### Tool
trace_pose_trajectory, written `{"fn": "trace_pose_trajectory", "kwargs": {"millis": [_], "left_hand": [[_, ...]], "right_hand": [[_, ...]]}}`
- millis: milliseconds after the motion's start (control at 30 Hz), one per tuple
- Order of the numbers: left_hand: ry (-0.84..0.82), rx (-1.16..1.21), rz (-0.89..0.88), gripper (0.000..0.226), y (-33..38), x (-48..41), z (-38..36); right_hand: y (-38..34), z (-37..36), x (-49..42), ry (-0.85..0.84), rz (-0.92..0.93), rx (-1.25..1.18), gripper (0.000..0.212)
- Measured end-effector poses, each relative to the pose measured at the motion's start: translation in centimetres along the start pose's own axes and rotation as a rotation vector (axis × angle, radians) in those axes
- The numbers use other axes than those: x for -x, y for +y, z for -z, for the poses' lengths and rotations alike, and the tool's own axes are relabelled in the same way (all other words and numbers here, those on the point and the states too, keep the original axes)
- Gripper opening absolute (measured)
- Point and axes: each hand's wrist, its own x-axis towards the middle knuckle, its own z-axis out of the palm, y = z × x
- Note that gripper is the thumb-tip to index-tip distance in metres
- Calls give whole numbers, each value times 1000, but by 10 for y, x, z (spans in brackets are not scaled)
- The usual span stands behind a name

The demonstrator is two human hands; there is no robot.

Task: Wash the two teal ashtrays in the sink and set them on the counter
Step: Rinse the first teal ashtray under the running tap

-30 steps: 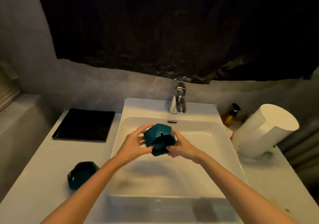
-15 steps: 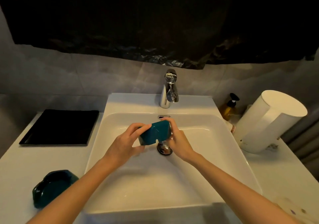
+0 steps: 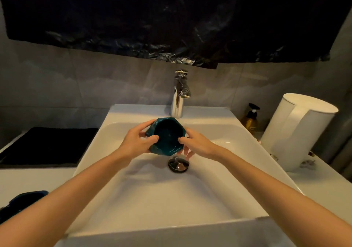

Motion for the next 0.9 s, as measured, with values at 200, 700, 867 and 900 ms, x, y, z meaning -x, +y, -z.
{"fn": "trace_pose_trajectory", "kwargs": {"millis": [200,700,867,900], "left_hand": [[75,97,131,46,5,-6,-15],[112,446,184,40,22,-8,-51],[96,510,178,40,27,-27,-61],[91,524,173,41,27,-30,-62]], "right_hand": [[0,4,3,122,38,70,39],[-47,65,12,727,447,250,26],[-71,82,-20,686,531,406,33],[-74,84,-27,667,543,444,34]]}}
